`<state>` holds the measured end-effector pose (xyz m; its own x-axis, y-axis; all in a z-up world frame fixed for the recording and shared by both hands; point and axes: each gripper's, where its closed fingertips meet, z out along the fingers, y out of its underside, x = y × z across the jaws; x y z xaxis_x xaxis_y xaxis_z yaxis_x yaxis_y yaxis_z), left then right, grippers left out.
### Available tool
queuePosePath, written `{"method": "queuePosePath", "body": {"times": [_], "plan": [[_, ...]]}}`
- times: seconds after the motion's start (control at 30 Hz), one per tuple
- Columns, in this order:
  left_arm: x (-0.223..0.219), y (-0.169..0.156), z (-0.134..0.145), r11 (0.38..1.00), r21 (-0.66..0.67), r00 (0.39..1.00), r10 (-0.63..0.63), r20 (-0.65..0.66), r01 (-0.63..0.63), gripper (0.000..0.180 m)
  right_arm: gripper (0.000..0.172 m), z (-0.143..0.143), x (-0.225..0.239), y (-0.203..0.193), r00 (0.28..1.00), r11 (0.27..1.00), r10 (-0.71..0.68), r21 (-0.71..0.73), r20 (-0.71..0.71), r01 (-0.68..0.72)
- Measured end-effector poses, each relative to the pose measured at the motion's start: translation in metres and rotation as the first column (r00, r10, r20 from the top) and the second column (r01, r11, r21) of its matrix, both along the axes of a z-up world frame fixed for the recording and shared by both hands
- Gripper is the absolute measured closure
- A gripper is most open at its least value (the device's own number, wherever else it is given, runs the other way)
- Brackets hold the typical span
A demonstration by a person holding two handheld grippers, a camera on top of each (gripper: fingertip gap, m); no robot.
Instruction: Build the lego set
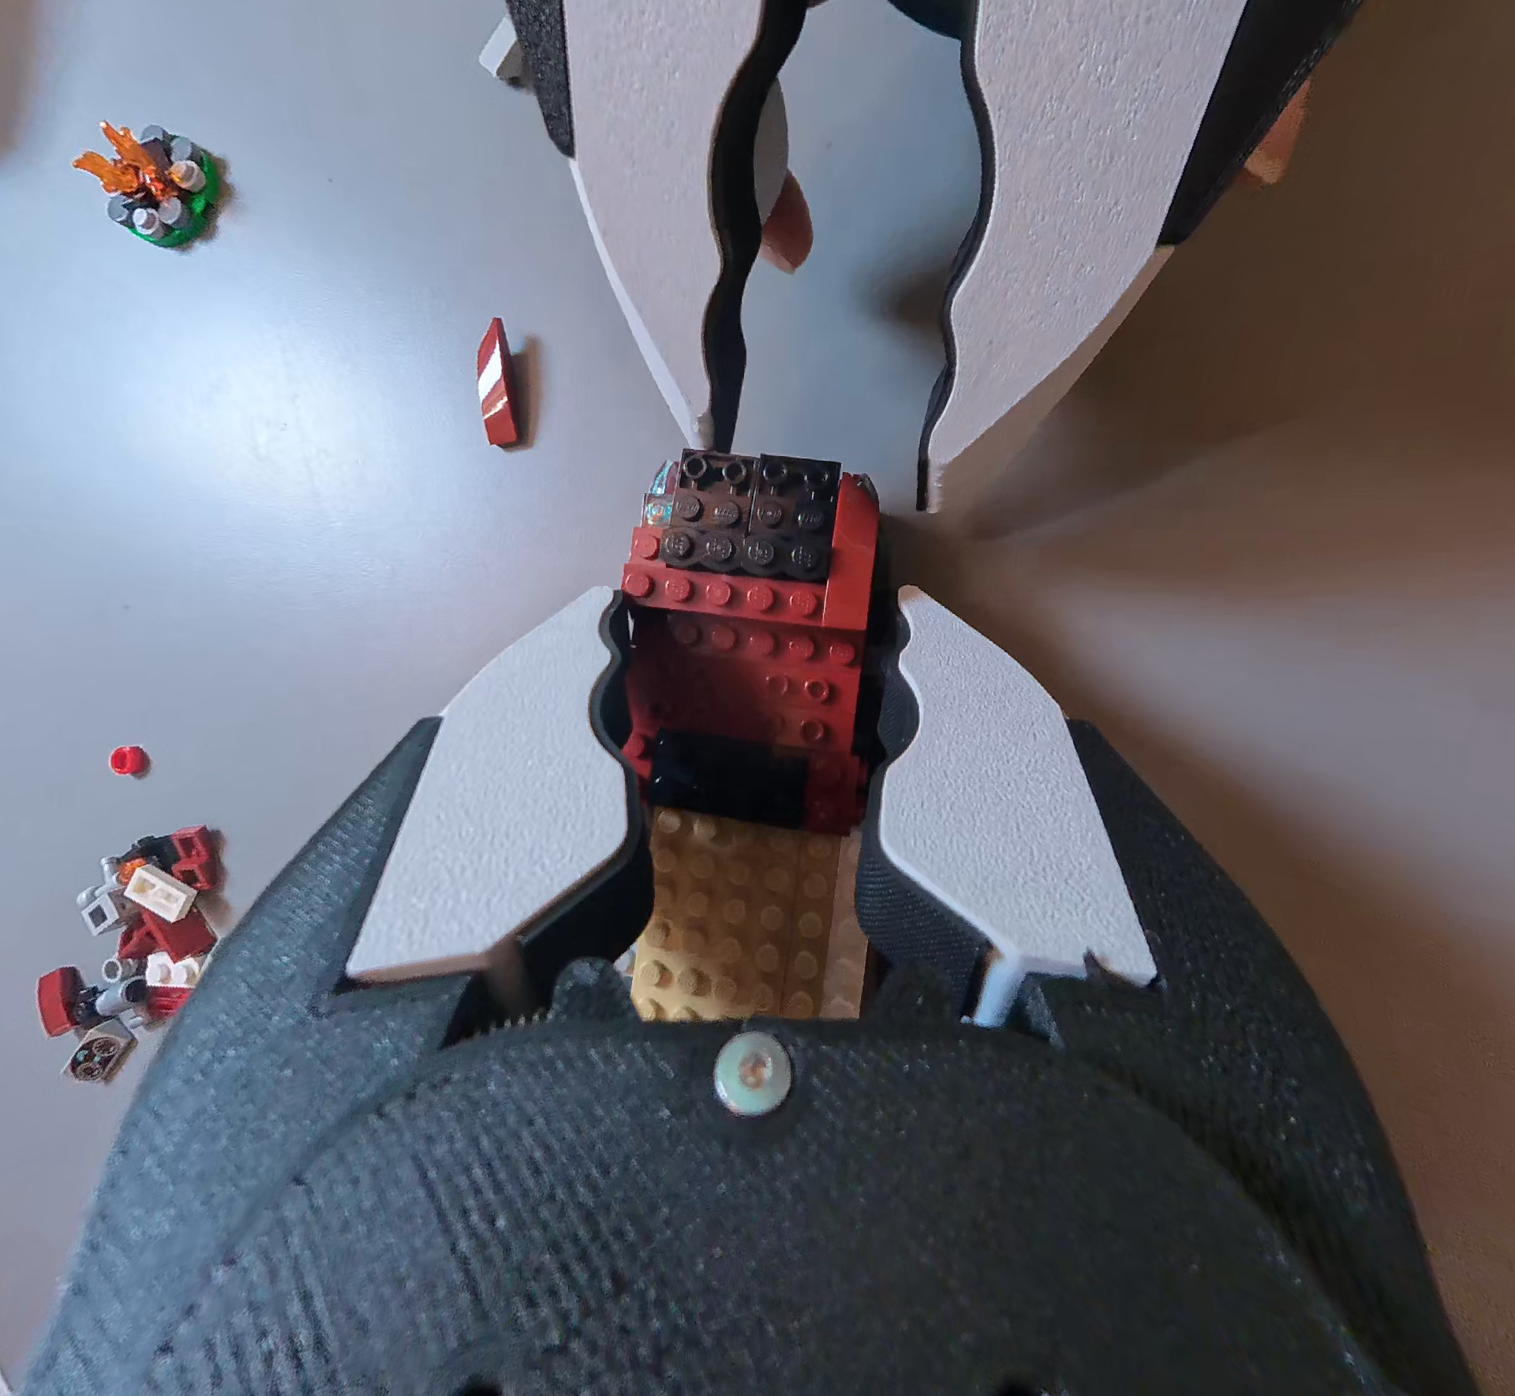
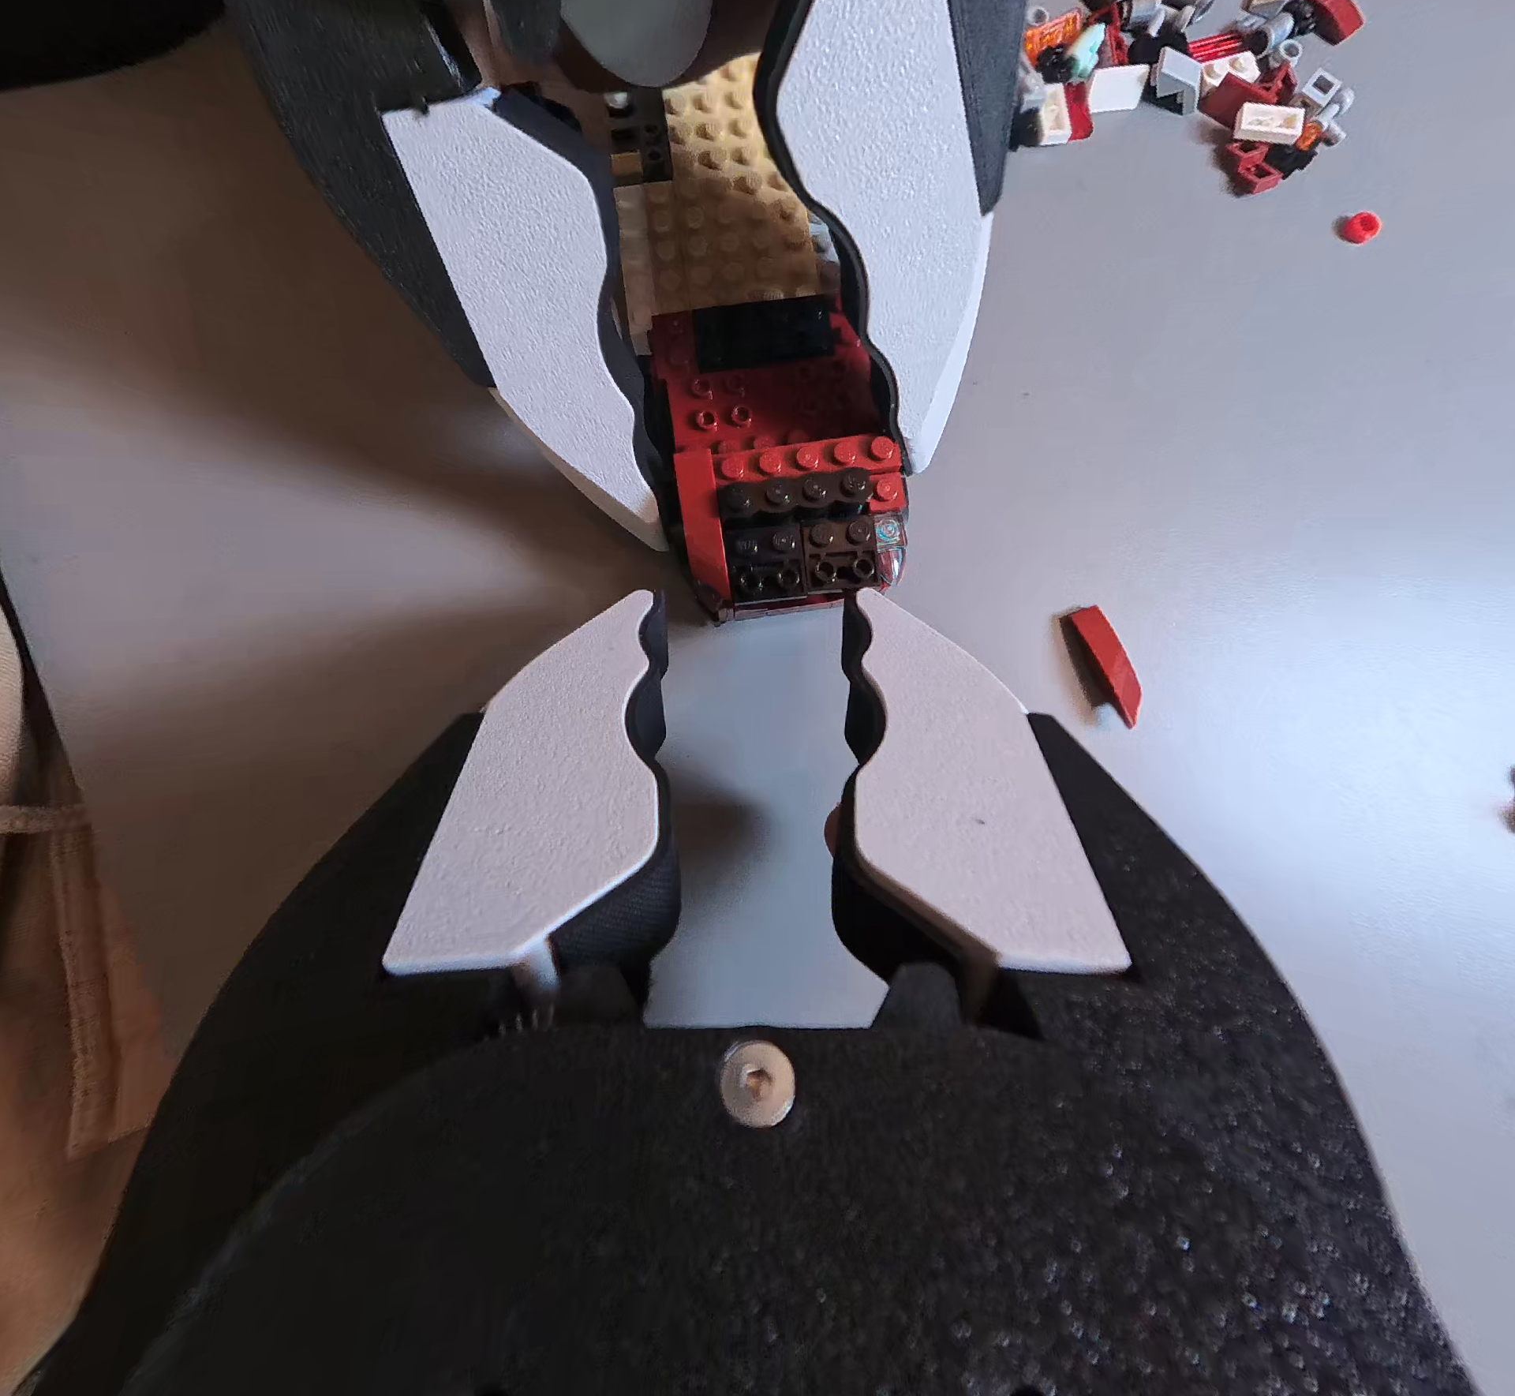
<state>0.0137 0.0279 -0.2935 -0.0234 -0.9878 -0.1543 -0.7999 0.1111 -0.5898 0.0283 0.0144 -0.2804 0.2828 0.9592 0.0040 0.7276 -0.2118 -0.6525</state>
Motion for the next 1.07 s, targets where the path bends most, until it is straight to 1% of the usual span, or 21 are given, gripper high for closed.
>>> {"method": "queuePosePath", "body": {"times": [0.1, 0.27, 0.4, 0.53, 0.6, 0.73, 0.8, 0.83, 0.9, 0.97, 1.03, 1.07], "plan": [[0.0, 0.0, 0.0, 1.0, 0.001, 1.0, 0.005, 0.003, -0.005, 0.121, 0.131, 0.005, 0.0, 0.001, 0.999, 1.0, -0.02, 0.003, -0.042, 0.02], [0.0, 0.0, 0.0, 1.0, 0.002, 1.0, 0.007, 0.003, -0.007, 0.121, 0.13, 0.006, 0.0, 0.001, 0.999, 1.0, -0.023, 0.017, -0.038, 0.024], [0.0, 0.0, 0.0, 1.0, 0.004, 1.0, 0.003, 0.003, -0.003, 0.12, 0.129, 0.004, 0.0, 0.001, 1.0, 0.999, 0.005, 0.043, 0.005, -0.005], [0.0, 0.0, 0.0, 1.0, 0.004, 1.0, 0.004, 0.005, -0.004, 0.121, 0.128, -0.002, -0.001, -0.001, 0.999, 0.999, 0.028, 0.029, 0.039, -0.029], [0.0, 0.0, 0.0, 1.0, 0.005, 1.0, 0.004, 0.002, -0.004, 0.12, 0.133, -0.003, 0.0, 0.001, 0.997, 0.997, 0.035, 0.06, 0.062, -0.039], [0.0, -0.001, 0.0, 1.0, -0.003, 1.0, -0.001, 0.02, 0.001, 0.12, 0.132, -0.003, 0.001, -0.001, 0.997, 0.998, 0.039, 0.042, 0.07, -0.042], [0.001, -0.002, 0.0, 1.0, -0.003, 1.0, -0.002, 0.029, 0.002, 0.12, 0.132, -0.002, 0.005, -0.001, 0.999, 0.999, 0.024, 0.044, 0.048, -0.026], [0.001, -0.002, 0.0, 1.0, -0.002, 1.0, 0.0, 0.03, 0.0, 0.12, 0.133, 0.001, 0.007, 0.002, 1.0, 0.998, 0.003, 0.057, 0.014, -0.004], [0.001, -0.002, 0.0, 1.0, 0.0, 0.999, 0.0, 0.033, 0.0, 0.121, 0.144, 0.011, 0.01, 0.009, 0.995, 0.997, -0.038, 0.07, -0.088, 0.044], [0.001, -0.002, 0.0, 1.0, -0.001, 0.999, -0.007, 0.035, 0.007, 0.12, 0.158, 0.018, 0.012, 0.015, 0.985, 0.992, -0.041, 0.109, -0.168, 0.06], [0.001, -0.004, 0.0, 1.0, -0.002, 0.999, -0.016, 0.036, 0.016, 0.121, 0.165, 0.02, 0.011, 0.015, 0.977, 0.99, -0.008, 0.135, -0.213, 0.038], [0.001, -0.004, 0.0, 1.0, -0.003, 0.999, -0.021, 0.038, 0.021, 0.121, 0.166, 0.017, 0.012, 0.017, 0.979, 0.989, -0.001, 0.147, -0.205, 0.031]]}}
